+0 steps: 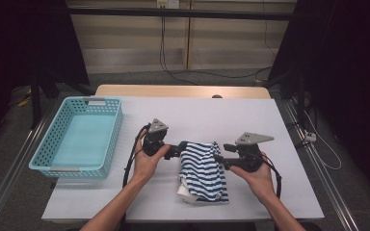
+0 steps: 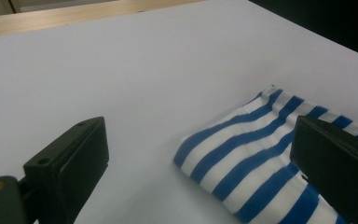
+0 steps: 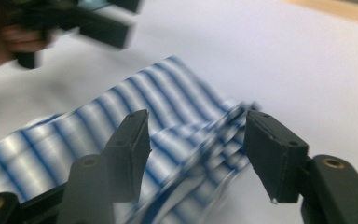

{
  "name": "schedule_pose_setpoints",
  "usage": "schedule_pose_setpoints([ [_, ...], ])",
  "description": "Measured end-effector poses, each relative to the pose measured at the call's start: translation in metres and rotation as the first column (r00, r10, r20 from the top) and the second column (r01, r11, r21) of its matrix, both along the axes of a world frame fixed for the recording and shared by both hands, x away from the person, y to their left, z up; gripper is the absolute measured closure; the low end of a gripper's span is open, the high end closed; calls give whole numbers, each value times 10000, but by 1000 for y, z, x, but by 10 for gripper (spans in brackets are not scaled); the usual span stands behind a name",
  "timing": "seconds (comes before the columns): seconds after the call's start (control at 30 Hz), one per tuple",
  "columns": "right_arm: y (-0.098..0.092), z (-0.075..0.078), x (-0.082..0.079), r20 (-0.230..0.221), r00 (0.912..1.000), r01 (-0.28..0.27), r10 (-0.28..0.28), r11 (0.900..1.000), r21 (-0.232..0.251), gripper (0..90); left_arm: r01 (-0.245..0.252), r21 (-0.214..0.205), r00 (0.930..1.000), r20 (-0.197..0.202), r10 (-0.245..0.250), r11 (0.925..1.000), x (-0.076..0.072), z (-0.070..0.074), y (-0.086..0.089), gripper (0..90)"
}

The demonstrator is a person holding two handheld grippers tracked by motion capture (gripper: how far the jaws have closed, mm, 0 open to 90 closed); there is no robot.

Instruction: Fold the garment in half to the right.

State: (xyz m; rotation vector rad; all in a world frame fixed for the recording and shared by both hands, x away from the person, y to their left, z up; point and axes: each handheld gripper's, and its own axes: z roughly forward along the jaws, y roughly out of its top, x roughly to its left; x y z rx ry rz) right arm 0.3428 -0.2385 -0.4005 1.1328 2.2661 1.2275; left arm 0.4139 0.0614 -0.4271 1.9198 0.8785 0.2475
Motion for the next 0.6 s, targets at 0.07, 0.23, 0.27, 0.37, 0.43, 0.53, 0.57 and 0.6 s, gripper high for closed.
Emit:
schedule_pose_setpoints([
  [0.07, 2, -2, 18, -65, 9999, 86, -86, 9999, -62, 474, 275, 439, 9996, 16, -276, 9987, -1, -1, 6, 45],
  [0.23, 10, -13, 51, -514, 9982, 294, -321, 9982, -525, 515, 283, 363, 9995, 138, -289, 9989, -10, -5, 11, 46],
  [0.27, 11, -16, 55, -551, 9980, 274, -313, 9972, -701, 523, 268, 384, 9995, 180, -275, 9989, -12, -5, 12, 46],
  [0.37, 14, -24, 61, -736, 9963, 369, -435, 9954, -889, 556, 309, 616, 9993, 189, -321, 9976, -15, -7, 18, 49],
  [0.43, 16, -29, 62, -961, 9930, 565, -684, 9910, -1212, 577, 247, 700, 9996, 149, -258, 9972, -16, -9, 22, 50],
  [0.53, 13, -31, 61, -935, 9912, 823, -936, 9896, -1180, 680, 46, 671, 10000, 80, -52, 9977, -15, -9, 26, 51],
  [0.57, 11, -32, 61, -909, 9909, 894, -992, 9903, -1068, 698, 38, 1107, 9999, 94, -49, 9938, -14, -8, 28, 54],
  [0.6, 11, -32, 59, -1091, 9881, 975, -1084, 9901, -1005, 732, -87, 1179, 9999, 133, 72, 9930, -14, -8, 28, 59],
])
